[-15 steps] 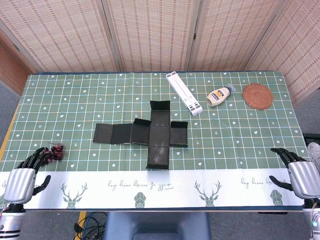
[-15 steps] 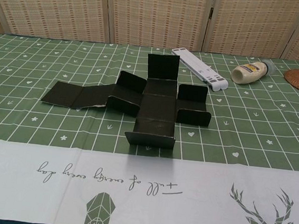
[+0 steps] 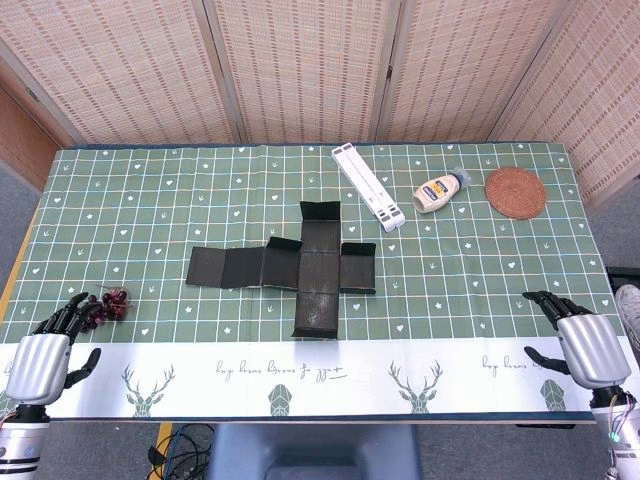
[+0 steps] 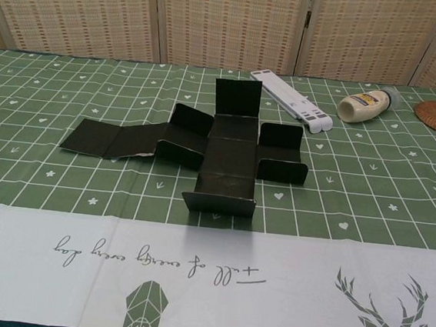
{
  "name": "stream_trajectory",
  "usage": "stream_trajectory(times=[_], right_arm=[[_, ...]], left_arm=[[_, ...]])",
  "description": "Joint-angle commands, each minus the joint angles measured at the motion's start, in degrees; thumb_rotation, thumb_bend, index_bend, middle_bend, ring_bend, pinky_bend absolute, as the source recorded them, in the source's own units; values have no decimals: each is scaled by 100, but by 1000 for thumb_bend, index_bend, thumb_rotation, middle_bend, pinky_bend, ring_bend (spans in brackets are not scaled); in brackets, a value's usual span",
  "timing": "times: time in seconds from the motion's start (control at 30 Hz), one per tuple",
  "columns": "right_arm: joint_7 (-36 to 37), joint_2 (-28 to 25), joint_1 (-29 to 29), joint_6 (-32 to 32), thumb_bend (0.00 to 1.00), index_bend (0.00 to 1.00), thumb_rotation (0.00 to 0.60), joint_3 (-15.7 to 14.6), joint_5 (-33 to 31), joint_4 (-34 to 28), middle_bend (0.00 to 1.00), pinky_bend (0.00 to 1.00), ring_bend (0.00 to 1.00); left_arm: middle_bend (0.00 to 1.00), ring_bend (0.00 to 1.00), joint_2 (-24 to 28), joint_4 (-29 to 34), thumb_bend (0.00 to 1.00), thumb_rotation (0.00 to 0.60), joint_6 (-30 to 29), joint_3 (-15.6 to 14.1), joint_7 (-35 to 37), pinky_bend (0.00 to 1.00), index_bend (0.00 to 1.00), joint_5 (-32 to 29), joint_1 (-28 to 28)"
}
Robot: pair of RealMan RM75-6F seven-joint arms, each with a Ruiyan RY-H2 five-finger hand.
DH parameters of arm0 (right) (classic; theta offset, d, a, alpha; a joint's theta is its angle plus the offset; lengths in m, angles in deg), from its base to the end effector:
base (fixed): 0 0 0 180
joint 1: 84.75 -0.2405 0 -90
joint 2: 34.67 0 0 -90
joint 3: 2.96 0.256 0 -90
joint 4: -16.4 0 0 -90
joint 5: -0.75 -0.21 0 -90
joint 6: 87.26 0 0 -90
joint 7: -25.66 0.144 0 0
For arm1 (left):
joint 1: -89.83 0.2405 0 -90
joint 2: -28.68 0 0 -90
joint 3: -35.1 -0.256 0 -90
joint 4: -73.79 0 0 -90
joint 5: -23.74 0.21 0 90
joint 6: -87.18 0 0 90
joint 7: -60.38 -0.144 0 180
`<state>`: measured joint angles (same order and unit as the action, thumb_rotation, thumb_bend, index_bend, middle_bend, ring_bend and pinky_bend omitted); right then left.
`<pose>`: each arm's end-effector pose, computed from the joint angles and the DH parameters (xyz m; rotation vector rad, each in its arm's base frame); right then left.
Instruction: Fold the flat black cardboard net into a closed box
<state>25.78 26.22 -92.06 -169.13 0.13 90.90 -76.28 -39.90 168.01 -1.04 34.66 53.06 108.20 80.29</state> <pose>-0.2997 -0.1945 0.1656 1.5144 -0.8439 0.9043 -0.2876 0.1919 0.1322 -1.4229 -0.8543 -0.9333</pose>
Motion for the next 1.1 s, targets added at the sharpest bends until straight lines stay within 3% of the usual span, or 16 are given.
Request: stream_trajectory(times=[0.03, 0.23, 0.37, 0.5, 0.73, 1.1], right_arm=[[-176, -32, -203, 225, 151, 201, 600, 54, 49, -119, 277, 668, 480], [-391, -36, -666, 844, 181, 201, 600, 185, -51, -333, 285, 869, 708], [-651, 93, -1094, 1435, 211, 201, 600, 322, -268, -458, 310, 924, 785], [-848, 250, -1401, 1897, 234, 201, 600, 383, -469, -491, 313, 948, 813], [-1006, 990, -2339, 3208, 238, 201, 600, 631, -1274, -155, 314, 967, 829], [-1129, 2081, -3213, 3951, 308, 201, 600, 872, -2084, 986, 314, 967, 829]], left_arm=[[138, 220, 10, 6, 312, 600, 36, 24, 26, 357, 200, 27, 0], [138, 220, 17, -3, 312, 600, 67, 53, 52, 357, 200, 83, 31], [138, 220, 41, 25, 313, 600, 124, 73, 53, 357, 201, 125, 26], [138, 220, 38, 39, 312, 600, 140, 85, 51, 357, 203, 180, 23], [138, 220, 40, 46, 313, 600, 192, 86, 49, 357, 204, 283, 30], [138, 220, 47, -21, 313, 600, 230, 77, 111, 357, 204, 267, 119]])
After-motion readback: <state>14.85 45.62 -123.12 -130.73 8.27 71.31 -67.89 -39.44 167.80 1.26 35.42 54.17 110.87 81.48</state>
